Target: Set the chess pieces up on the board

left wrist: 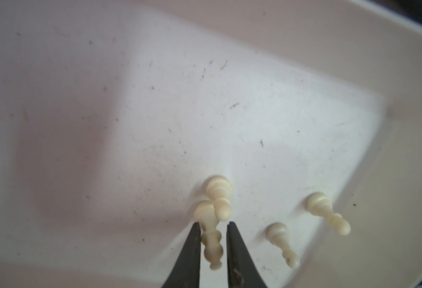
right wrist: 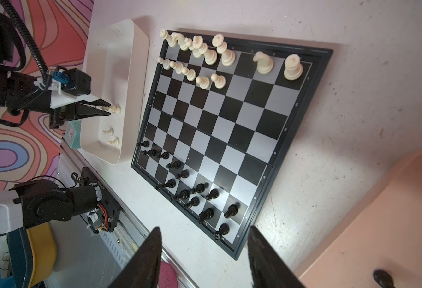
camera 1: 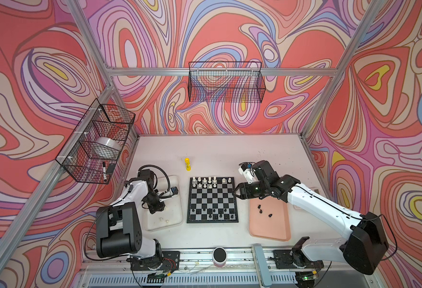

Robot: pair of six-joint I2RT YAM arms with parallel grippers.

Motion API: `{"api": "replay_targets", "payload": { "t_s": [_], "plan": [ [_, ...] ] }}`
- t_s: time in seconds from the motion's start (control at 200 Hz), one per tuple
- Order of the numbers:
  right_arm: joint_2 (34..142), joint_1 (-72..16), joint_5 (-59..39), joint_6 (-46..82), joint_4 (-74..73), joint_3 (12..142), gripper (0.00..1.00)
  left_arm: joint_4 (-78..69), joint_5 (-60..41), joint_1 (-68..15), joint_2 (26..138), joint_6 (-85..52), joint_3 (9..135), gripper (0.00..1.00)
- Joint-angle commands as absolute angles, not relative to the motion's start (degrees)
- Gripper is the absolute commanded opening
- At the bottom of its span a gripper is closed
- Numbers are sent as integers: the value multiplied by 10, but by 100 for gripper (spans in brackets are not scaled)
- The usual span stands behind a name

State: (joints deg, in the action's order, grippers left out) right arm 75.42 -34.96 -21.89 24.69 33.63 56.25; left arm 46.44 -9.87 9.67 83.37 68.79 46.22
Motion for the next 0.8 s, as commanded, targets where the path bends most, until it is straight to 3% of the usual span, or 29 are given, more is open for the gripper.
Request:
{"api": "replay_targets", "payload": {
  "t_s": [0.0, 0.3, 0.796],
  "plan": [
    [750, -352, -211, 244, 331, 557, 56, 465, -94, 95, 822, 701, 466, 18],
    [750, -353, -210, 242, 329, 556, 56, 464, -82, 95, 819, 703, 465, 11],
    [755, -353, -217, 243, 314, 547, 56, 541, -105, 94, 812, 653, 561, 12]
  ]
}}
